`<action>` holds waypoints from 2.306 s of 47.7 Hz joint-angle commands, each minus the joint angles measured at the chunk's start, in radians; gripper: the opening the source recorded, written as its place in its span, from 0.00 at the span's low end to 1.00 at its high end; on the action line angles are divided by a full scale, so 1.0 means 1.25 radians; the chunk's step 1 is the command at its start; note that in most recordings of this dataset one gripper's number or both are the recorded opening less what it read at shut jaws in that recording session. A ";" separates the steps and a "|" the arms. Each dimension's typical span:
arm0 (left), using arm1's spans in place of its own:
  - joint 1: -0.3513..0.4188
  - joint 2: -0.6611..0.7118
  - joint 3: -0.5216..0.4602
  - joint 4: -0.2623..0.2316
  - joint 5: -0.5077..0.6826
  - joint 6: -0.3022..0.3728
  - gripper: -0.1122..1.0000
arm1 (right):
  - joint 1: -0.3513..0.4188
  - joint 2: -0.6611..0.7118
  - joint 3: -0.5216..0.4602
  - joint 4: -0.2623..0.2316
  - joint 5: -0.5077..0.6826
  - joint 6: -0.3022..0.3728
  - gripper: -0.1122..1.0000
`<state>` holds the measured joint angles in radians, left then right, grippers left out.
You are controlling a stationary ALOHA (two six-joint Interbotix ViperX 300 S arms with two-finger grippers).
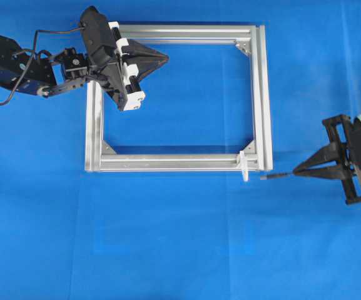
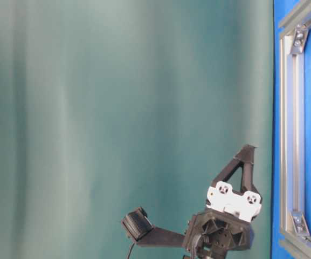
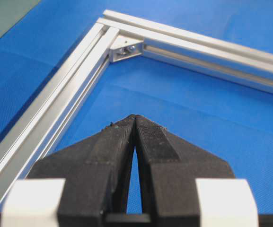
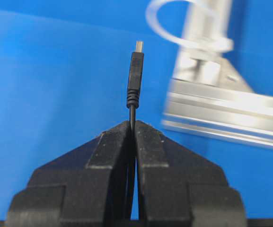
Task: Insert the wire through the string loop located on the right side.
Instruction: 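Align the plug with the white zip-tie loop at the frame corner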
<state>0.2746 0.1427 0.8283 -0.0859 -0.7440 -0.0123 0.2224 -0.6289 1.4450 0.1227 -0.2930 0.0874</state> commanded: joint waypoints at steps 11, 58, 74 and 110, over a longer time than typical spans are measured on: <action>-0.001 -0.021 -0.016 0.002 -0.009 0.001 0.10 | -0.085 0.012 -0.007 0.000 -0.016 -0.009 0.07; -0.001 -0.021 -0.017 0.002 -0.010 0.009 0.10 | -0.085 0.012 -0.007 -0.006 -0.020 -0.011 0.07; 0.000 -0.021 -0.017 0.002 -0.009 0.009 0.10 | -0.083 0.012 -0.009 -0.007 -0.020 -0.011 0.07; 0.000 -0.021 -0.017 0.002 -0.010 0.009 0.10 | -0.085 0.012 -0.007 -0.007 -0.022 -0.011 0.07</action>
<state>0.2746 0.1427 0.8253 -0.0859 -0.7455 -0.0031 0.1181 -0.6167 1.4465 0.1150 -0.3099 0.0736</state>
